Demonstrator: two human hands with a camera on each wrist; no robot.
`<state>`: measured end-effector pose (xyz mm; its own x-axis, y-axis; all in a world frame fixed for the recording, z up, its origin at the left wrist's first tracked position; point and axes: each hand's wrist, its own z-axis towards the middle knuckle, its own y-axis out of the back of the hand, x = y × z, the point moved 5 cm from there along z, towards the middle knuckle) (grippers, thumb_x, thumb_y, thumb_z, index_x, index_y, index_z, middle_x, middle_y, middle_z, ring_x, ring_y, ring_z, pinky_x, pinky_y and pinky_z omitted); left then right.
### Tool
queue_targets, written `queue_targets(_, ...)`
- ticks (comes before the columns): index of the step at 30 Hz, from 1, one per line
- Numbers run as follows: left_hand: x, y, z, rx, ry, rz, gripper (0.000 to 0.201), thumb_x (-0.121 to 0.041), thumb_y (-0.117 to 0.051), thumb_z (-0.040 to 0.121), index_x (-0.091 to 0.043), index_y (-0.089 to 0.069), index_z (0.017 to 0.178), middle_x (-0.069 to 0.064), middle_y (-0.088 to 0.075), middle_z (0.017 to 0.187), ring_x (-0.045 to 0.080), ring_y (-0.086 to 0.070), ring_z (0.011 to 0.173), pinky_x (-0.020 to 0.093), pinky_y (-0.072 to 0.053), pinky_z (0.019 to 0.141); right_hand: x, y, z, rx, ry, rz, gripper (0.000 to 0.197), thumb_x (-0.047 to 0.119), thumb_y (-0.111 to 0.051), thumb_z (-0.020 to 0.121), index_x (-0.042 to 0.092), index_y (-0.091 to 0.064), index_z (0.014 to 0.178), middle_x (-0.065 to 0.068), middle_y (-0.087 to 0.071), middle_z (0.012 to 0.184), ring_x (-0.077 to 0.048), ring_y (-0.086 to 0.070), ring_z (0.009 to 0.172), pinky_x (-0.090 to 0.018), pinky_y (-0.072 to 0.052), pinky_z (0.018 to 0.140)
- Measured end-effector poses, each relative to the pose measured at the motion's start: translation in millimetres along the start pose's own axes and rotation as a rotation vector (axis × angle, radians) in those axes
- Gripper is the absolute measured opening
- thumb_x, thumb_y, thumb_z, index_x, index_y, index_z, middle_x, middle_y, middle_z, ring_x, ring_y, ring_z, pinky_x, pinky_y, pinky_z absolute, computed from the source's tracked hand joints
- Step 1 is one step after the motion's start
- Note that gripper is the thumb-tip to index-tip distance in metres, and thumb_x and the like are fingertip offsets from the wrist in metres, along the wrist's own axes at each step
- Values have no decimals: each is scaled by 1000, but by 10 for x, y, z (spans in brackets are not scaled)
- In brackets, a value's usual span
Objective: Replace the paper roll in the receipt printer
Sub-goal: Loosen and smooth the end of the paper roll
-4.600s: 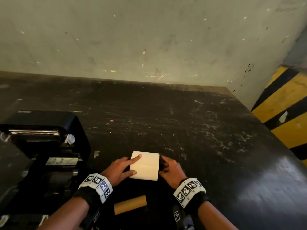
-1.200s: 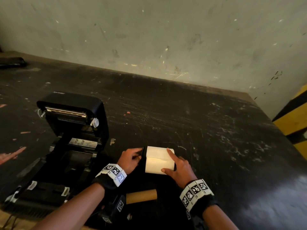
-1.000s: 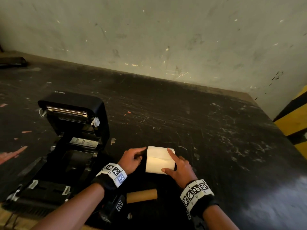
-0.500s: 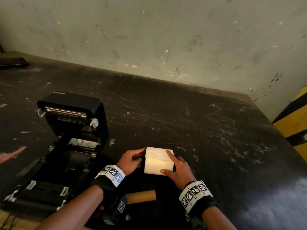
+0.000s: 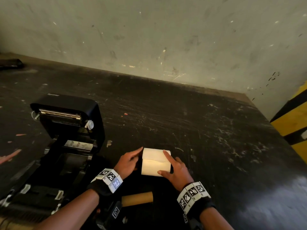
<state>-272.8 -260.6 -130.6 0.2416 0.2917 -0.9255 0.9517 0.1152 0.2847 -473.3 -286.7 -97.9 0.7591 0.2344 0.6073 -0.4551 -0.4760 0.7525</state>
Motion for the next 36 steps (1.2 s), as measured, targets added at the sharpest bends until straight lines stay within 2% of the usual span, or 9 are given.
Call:
queue_targets(4,-31,-38,-56,5,19,6,47,-16,-38,95,-44,-41,133,-12,-53,109,-1,-49,83,38,-44,98,-32,-39,13,-27,15,17,77,41,-60,85,42,-9,143,-10,-32,139,-25,-42,122,-39,-40,103)
queue_targets(7,-89,-92,-106,48,-3,38,46,-19,-38,95,-41,-38,135,-1,-43,142,12,-48,118,38,-33,110,-52,-58,29,-41,27,39,79,40,-61,84,40,-9,144,-9,-35,139,-24,-42,122,-38,-41,102)
queue_targets(9,-123,-129,-131,57,-47,104,45,-18,-39,96,-35,-38,137,3,-38,147,17,-39,130,28,-27,108,-66,-68,41,-48,32,54,79,40,-61,84,40,-10,144,-9,-34,141,-24,-42,123,-39,-41,102)
queue_targets(12,-163,-143,-157,36,-106,176,44,-26,-47,95,-32,-38,137,4,-43,143,16,-42,127,24,-31,102,-66,-67,44,-72,51,70,79,38,-63,83,38,-13,144,-9,-36,142,-23,-43,123,-36,-42,102)
queue_targets(17,-148,-157,-187,88,-115,298,68,-34,-67,81,-37,-30,138,1,-53,129,15,-51,117,36,-45,101,-75,-68,43,-75,61,85,79,37,-64,83,38,-14,143,-8,-38,140,-21,-44,121,-34,-42,100)
queue_targets(24,-69,-163,-176,73,-42,376,71,-46,-65,78,-54,-21,133,6,-47,132,26,-41,124,46,-39,104,-91,-79,76,-75,37,100,80,37,-67,80,43,-16,142,-8,-38,142,-23,-41,126,-40,-40,104)
queue_targets(27,-74,-167,-217,50,-35,387,69,-43,-64,80,-50,-23,134,6,-47,134,27,-38,127,49,-37,105,-78,-62,62,-97,31,91,80,34,-69,80,39,-19,142,-6,-41,142,-20,-41,127,-36,-37,105)
queue_targets(30,-72,-183,-253,68,-54,384,68,-47,-63,79,-57,-20,131,5,-49,133,26,-42,125,51,-40,103,-62,-47,34,-118,24,38,80,36,-68,80,37,-19,143,-3,-44,141,-19,-43,127,-33,-36,104)
queue_targets(36,-117,-195,-301,67,-26,390,70,-42,-61,83,-48,-18,137,9,-43,137,29,-35,128,50,-35,106,-19,-46,-18,-132,2,20,80,37,-68,80,36,-19,143,-4,-44,141,-19,-43,127,-32,-37,103)
